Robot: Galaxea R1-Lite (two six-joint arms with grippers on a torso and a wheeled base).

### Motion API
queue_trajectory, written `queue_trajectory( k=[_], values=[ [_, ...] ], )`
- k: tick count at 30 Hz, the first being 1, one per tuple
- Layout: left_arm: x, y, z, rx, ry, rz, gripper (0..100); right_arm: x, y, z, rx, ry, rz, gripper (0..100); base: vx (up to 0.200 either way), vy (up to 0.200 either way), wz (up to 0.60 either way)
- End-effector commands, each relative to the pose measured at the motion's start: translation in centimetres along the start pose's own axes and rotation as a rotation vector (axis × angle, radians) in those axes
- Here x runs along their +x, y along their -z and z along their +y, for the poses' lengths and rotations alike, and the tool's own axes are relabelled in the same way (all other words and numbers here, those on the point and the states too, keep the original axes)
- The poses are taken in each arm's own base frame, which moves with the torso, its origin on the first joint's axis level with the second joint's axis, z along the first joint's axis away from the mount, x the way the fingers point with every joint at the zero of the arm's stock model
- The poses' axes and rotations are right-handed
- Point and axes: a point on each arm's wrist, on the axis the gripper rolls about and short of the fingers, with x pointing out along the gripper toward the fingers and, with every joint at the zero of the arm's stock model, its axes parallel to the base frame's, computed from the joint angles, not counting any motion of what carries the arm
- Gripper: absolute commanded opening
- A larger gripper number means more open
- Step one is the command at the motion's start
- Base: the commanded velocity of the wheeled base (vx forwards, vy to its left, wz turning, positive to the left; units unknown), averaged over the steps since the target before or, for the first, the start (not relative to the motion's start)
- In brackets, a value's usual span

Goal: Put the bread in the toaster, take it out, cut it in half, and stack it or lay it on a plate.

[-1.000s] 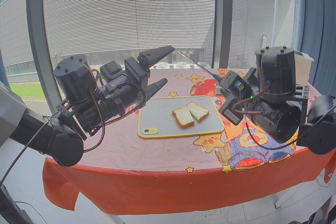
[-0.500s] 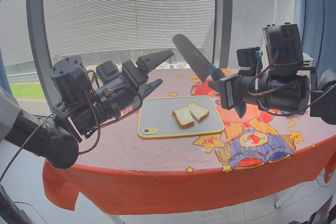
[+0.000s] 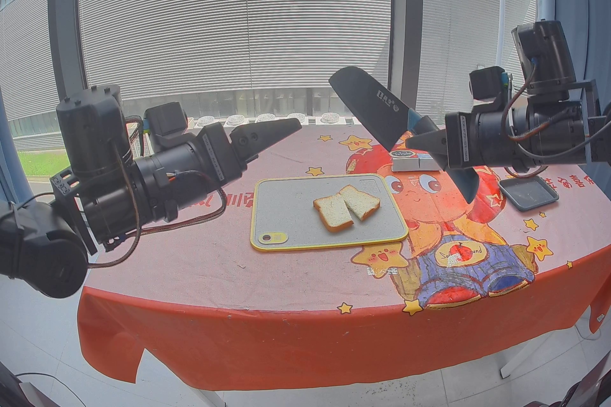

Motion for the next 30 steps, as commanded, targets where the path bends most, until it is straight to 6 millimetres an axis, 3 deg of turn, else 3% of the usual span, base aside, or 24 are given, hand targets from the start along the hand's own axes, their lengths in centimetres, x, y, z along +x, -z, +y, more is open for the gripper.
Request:
queue_trajectory(
  k=[1,5,8,9,22,30],
  values=[
    [-1.8,-3.7,-2.4,0.134,-0.014,-0.038,100,0.4,2.9,0.8,-0.04,-0.019,0.097,0,0.0,0.0,0.0],
    [-1.6,-4.8,-3.3,0.18,-0.004,-0.041,100,1.2,3.6,2.3,-0.066,0.003,0.116,0,0.0,0.0,0.0],
    [-1.3,-5.1,-3.6,0.197,0.009,-0.05,100,2.8,4.8,2.4,-0.081,0.076,0.161,0,0.0,0.0,0.0],
    [-0.9,-5.0,-3.4,0.207,0.01,-0.04,0,3.9,5.7,2.1,-0.092,0.158,0.185,0,0.0,0.0,0.0],
    [3.2,-3.0,-0.5,0.362,0.118,0.121,0,6.6,7.5,1.3,-0.088,0.195,0.147,0,0.0,0.0,0.0],
    [5.9,-1.6,2.3,0.445,0.118,0.113,0,7.5,8.1,0.9,-0.091,0.205,0.163,0,0.0,0.0,0.0]
  ],
)
